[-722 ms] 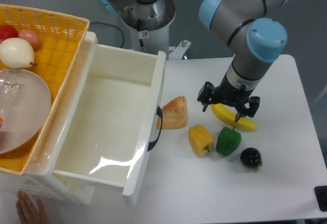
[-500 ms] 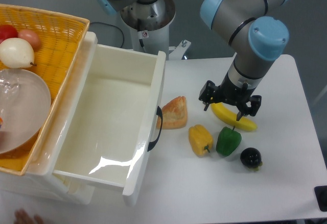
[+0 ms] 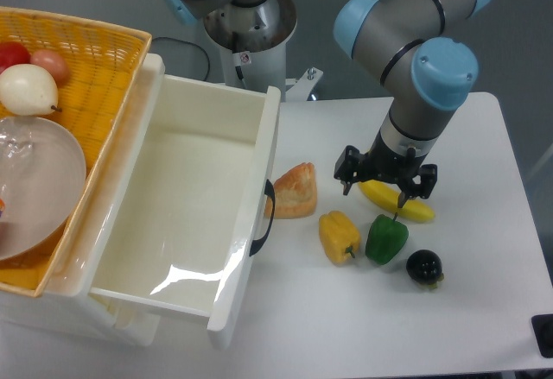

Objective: Pick up the yellow pepper
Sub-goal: 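Move the open gripper down over the yellow bell pepper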

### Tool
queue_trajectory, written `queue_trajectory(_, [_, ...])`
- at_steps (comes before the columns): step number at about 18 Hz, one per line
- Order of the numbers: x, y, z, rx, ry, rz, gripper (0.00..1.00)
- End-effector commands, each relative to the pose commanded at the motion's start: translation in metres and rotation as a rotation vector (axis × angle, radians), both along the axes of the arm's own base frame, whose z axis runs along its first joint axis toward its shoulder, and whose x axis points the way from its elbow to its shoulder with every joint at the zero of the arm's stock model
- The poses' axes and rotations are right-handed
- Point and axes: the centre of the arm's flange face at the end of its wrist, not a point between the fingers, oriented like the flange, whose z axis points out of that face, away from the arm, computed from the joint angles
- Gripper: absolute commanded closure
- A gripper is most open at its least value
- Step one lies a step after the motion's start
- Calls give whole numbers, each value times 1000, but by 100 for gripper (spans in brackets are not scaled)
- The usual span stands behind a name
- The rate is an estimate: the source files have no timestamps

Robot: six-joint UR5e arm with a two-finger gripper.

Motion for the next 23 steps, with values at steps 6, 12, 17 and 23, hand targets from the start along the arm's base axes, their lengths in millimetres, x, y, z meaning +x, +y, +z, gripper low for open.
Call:
queue_trajectory(6, [0,2,-20,-11,-19,128,0])
queue_trajectory(12, [3,5,-52,-38,-79,272,0])
queue_trajectory(17, [19,18,-51,-46,-81,259,0])
queue_trajectory(23, [32,16,-87,-148,-93,269,0])
